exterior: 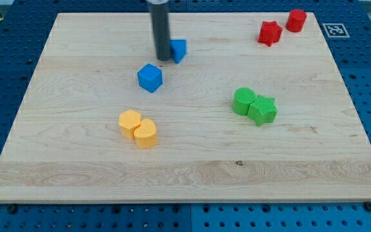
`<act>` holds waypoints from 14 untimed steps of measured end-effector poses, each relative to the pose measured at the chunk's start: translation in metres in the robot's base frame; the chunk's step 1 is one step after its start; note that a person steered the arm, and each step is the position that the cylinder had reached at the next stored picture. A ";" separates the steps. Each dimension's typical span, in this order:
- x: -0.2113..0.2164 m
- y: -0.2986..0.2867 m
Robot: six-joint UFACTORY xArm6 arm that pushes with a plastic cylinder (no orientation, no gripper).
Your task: Push the blue triangle towards the bottom of the red star
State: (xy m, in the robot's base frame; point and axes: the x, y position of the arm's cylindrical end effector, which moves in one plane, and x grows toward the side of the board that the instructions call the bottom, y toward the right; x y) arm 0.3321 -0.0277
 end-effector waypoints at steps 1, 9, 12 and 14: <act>0.000 0.054; -0.058 0.057; -0.034 0.092; -0.015 0.062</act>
State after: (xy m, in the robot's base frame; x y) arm 0.3175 0.0343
